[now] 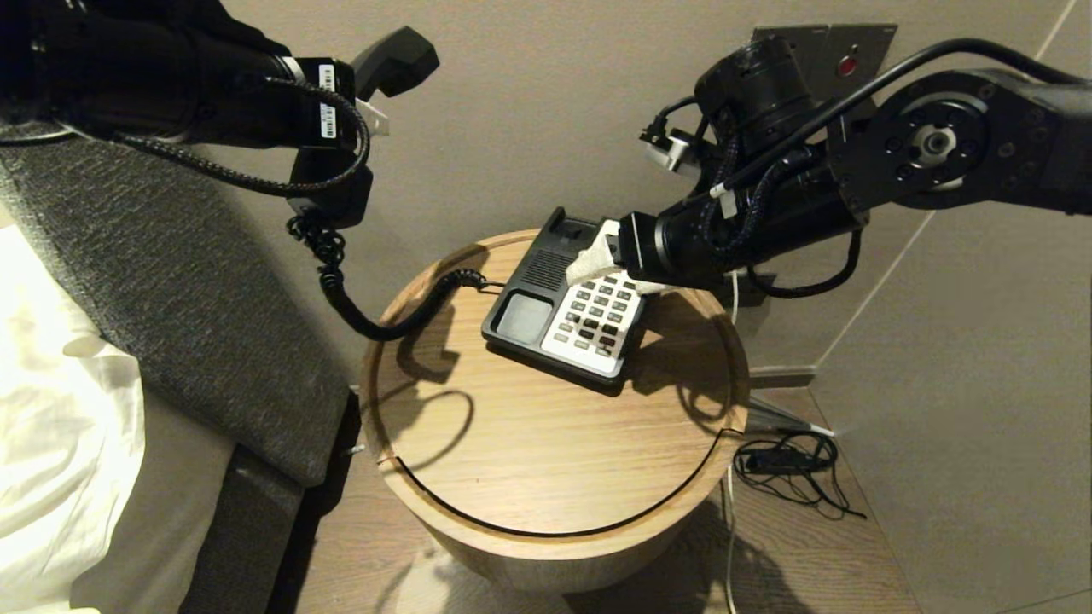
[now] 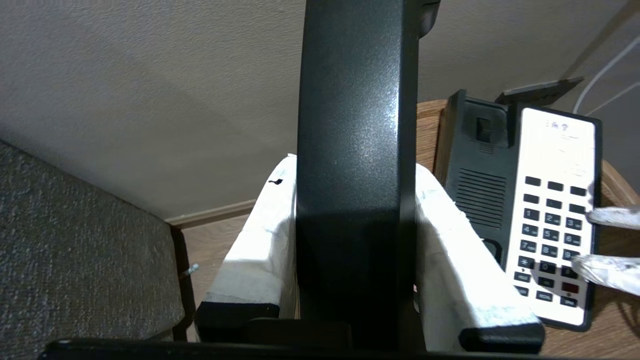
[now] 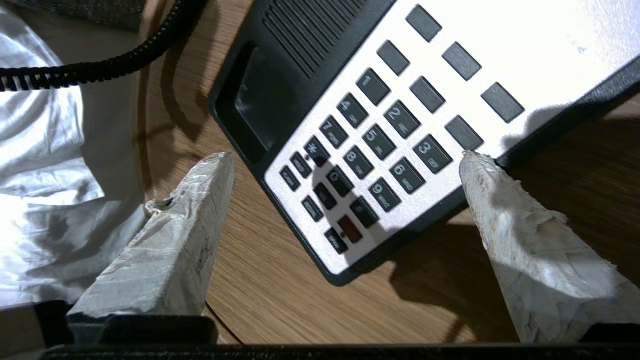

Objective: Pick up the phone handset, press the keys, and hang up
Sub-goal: Dial the number

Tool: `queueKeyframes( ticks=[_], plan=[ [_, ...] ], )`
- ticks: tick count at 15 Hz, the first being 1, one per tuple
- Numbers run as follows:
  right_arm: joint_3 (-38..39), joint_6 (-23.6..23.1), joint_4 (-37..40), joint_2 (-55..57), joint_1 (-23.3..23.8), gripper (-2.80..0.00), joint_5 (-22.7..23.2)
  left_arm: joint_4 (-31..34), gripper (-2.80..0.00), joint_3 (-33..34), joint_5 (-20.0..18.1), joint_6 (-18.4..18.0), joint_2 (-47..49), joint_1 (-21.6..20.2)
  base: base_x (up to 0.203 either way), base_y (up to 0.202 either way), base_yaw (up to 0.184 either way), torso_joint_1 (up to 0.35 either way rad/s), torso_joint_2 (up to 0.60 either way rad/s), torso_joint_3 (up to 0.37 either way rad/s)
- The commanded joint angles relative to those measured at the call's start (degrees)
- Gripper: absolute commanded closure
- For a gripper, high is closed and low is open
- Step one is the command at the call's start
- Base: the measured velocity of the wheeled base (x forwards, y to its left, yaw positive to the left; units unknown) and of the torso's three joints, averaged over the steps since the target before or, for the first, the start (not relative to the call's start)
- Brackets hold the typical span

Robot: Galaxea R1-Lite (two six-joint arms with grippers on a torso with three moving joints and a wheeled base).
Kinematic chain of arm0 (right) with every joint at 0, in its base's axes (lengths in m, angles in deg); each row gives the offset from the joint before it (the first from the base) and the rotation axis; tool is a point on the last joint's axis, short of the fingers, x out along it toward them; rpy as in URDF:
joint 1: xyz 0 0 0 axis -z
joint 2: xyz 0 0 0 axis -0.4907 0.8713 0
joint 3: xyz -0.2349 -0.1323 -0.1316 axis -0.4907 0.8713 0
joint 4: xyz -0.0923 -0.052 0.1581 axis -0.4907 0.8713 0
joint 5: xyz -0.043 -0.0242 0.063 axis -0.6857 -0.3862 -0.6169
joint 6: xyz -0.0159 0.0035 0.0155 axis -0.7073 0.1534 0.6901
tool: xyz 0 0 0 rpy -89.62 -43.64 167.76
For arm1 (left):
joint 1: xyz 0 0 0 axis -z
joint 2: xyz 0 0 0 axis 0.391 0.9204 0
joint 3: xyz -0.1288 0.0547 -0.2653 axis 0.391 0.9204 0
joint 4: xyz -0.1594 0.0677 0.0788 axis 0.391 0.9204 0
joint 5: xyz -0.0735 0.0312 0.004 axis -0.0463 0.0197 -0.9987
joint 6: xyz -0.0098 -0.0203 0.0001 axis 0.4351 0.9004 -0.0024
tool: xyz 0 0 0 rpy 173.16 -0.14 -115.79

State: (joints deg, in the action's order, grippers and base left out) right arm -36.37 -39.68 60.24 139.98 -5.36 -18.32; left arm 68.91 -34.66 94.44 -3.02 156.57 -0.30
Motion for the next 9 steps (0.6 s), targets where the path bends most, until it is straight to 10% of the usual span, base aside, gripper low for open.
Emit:
queueKeyframes(
  ticks=[1, 9],
  plan=[
    [-0.1, 0.2, 0.4, -0.7, -1.0, -2.8, 0.1, 0.1, 0.0, 0.0, 0.1, 0.0, -0.1, -0.6, 0.0, 0.0, 0.0, 0.0, 0.0, 0.0],
    [0.0, 0.9, 0.1, 0.2, -1.9, -2.8, 0.0, 0.0, 0.0, 0.1, -0.3, 0.1, -0.1, -0.7, 0.0, 0.0, 0.0, 0.0, 0.0, 0.0]
  ],
)
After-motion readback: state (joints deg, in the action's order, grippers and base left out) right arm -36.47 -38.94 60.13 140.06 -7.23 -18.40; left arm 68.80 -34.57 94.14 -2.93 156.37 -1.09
